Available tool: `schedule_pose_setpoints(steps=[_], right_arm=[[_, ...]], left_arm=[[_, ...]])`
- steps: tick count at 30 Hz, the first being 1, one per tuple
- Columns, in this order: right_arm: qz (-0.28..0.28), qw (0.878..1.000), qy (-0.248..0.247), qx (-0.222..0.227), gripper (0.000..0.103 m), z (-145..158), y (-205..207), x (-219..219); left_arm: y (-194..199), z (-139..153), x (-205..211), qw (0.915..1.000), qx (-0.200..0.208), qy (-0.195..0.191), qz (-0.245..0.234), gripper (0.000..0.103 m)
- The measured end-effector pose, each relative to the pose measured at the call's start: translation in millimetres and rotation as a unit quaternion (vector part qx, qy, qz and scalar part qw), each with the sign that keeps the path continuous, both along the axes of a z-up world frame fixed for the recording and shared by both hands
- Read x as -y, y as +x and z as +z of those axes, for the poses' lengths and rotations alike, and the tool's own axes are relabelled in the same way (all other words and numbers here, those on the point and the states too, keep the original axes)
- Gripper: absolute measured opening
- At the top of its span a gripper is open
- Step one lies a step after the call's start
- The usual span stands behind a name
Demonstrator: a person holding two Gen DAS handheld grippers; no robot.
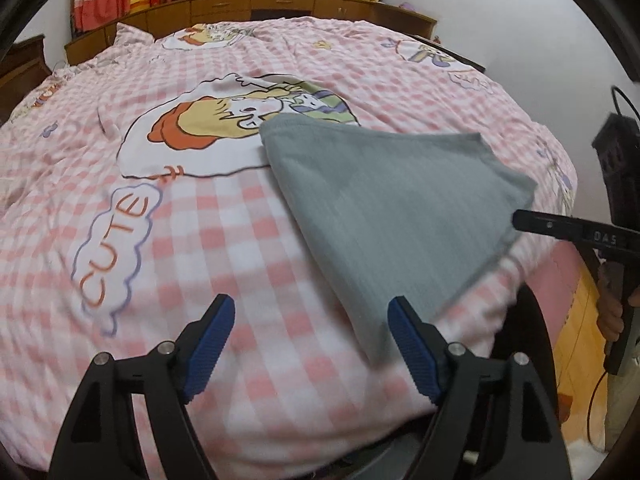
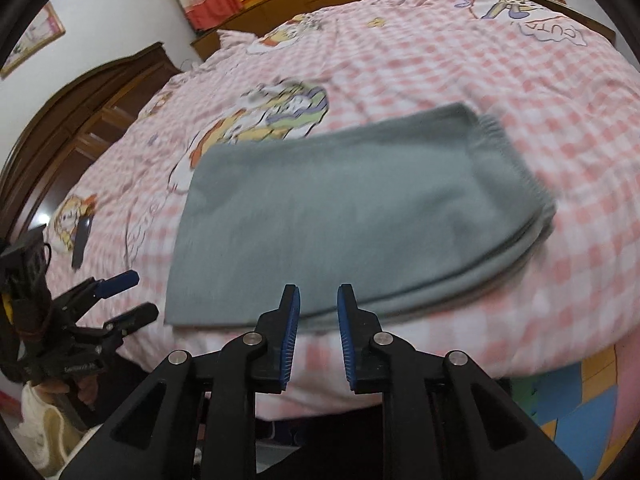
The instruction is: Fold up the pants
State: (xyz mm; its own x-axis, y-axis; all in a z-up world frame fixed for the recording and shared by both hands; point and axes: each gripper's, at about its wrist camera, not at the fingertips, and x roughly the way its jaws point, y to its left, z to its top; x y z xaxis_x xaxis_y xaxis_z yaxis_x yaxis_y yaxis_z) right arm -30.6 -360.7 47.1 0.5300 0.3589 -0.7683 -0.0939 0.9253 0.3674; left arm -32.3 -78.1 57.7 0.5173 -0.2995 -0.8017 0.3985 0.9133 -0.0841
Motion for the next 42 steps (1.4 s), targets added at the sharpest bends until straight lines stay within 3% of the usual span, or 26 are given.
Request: schedule_pose_setpoints(steps=[5,12,20,22,29,35,42], right_arm=[[0.023,0.999,0.030,-0.010,0.020,-6,-4,-17],[0.046,0.998,0.029,-0.015,0.020,-14,-9,-31],[0.073,0.997,0.019,-0.006,0.020,-19,-15,-39],[0.084,0.996,0.020,0.002,0.025,-16,-15,-42],[0.125,0.991,0.047,0.010,0.029,-20,-7,-57],[0.162,0.981,0.102,0.001,0.029,-31,0,-76],[0.179,0.981,0.071,0.023,0.029,-34,10,-96]], left_arm=[[-19,-13,25,0.9973,-0.012,0.063,-0.034,0.082],[-12,-27,45,0.9943,-0.001,0.099,-0.040,0.082],[3,-9,28,0.9987,0.012,0.050,0.005,0.081],[5,-4,26,0.9993,0.011,0.036,0.009,0.081],[10,4,23,0.9994,0.016,0.027,0.018,0.080],[11,10,20,0.9993,0.022,0.026,0.016,0.080],[10,15,16,0.9995,0.023,0.021,0.007,0.080]])
